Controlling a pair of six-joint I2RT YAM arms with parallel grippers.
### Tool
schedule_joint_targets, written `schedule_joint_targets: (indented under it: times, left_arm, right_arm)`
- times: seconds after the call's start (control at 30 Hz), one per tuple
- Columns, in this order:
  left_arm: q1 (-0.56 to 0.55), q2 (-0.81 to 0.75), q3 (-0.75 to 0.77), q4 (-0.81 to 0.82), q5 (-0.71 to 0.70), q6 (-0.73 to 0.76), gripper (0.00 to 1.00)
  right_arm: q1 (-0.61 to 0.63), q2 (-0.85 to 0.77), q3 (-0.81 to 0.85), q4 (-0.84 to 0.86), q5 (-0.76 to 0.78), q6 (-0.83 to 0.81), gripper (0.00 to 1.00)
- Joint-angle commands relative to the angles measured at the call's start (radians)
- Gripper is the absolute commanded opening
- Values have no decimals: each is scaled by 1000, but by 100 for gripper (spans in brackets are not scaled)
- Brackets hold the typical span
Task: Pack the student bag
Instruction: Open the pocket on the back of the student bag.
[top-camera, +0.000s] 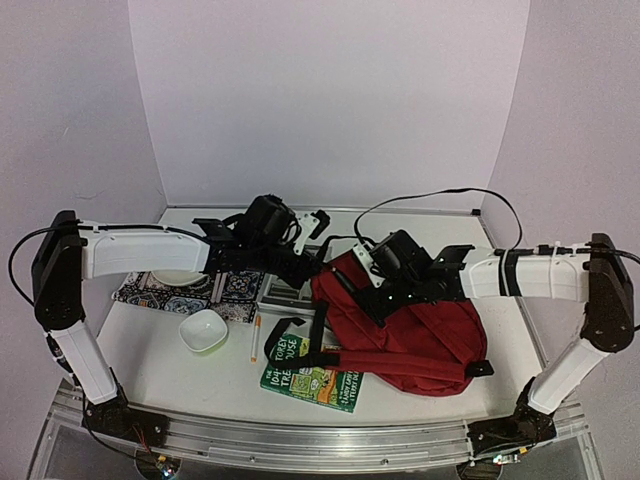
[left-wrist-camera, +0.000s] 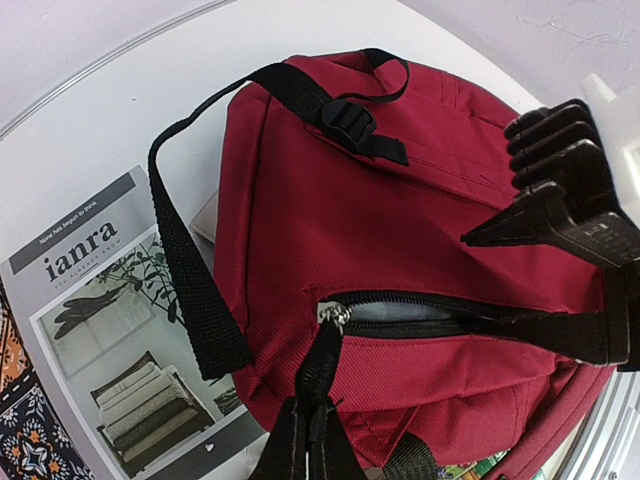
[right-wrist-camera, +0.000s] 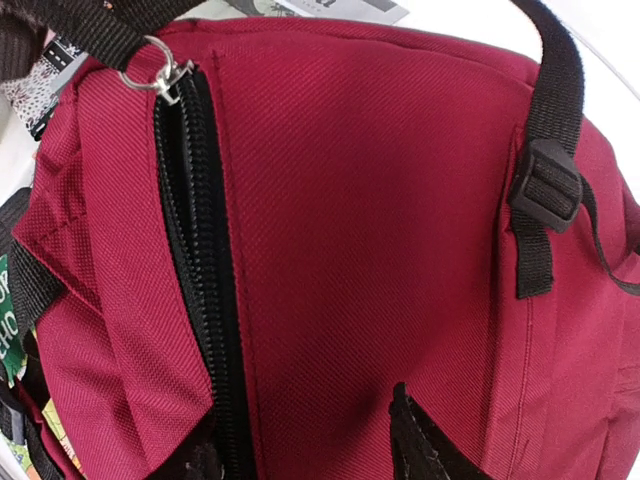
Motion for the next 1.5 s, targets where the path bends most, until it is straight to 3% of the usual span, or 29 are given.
schedule_joint_targets:
  times: [0.0, 0.2, 0.3, 0.4, 0.53, 1.0, 1.3, 1.47]
  left_arm:
    - [0, -57, -4, 48, -18, -4, 0]
    - [0, -49, 5, 50, -32, 4, 0]
    - [0, -33, 11, 50, -41, 7, 0]
    - [0, -23, 21, 50, -34, 8, 0]
    - [0, -15, 42, 51, -29, 10, 1]
    - [27, -29, 80, 54, -109, -4, 40]
    - [45, -22, 93, 53, -123, -33, 68]
    - [46, -8, 85, 50, -109, -66, 73]
  right_arm:
    - [-6, -59, 29, -88, 136, -35, 43]
    - [-6, -107, 43, -149, 226, -57, 17]
    - [-6, -133, 52, -160, 225, -73, 12]
    - [-5, -143, 59, -165, 242, -86, 0]
    - [-6, -142, 73, -179, 279, -95, 0]
    - [11, -149, 110, -133, 706, -139, 0]
    - [12, -146, 78, -69, 679, -124, 0]
    - [12, -119, 55, -79, 590, -91, 0]
